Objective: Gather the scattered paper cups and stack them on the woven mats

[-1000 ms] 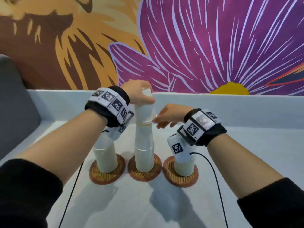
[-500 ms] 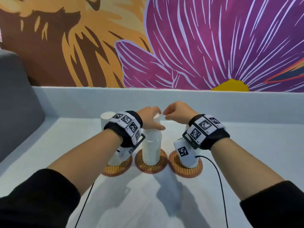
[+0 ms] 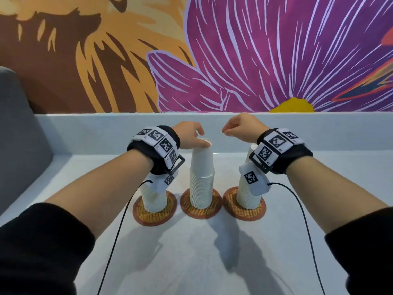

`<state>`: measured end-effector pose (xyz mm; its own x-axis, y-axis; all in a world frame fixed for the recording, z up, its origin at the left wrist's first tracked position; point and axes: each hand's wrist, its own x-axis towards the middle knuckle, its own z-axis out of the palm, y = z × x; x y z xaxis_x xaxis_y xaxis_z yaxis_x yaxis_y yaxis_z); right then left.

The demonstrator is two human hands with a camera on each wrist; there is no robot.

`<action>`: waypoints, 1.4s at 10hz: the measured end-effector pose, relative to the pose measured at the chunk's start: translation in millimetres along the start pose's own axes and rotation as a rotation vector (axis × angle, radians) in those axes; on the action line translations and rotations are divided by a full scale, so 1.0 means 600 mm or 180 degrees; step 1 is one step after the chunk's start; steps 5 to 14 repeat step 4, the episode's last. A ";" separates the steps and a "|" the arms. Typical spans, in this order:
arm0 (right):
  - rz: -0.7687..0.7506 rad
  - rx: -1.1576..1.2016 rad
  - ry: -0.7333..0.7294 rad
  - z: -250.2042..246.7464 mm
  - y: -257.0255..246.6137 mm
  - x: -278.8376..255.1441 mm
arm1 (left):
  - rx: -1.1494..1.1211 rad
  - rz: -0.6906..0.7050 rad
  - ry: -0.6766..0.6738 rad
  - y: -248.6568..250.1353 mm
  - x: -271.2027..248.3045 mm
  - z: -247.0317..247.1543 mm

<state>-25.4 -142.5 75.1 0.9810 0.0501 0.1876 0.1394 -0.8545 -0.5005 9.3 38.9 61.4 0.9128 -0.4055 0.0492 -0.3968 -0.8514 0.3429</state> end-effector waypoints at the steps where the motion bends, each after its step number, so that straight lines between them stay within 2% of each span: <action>1: 0.0035 -0.0003 0.0001 0.008 -0.010 0.001 | 0.0047 -0.0004 -0.0006 -0.009 -0.004 -0.009; 3: 0.0142 -0.0045 -0.0047 0.001 -0.017 0.004 | 0.0121 -0.0042 -0.0068 -0.025 -0.006 -0.032; 4: 0.0224 -0.0080 0.0067 -0.013 -0.001 -0.004 | 0.0115 -0.0070 0.0037 -0.037 -0.011 -0.048; 14: 0.0224 -0.0080 0.0067 -0.013 -0.001 -0.004 | 0.0115 -0.0070 0.0037 -0.037 -0.011 -0.048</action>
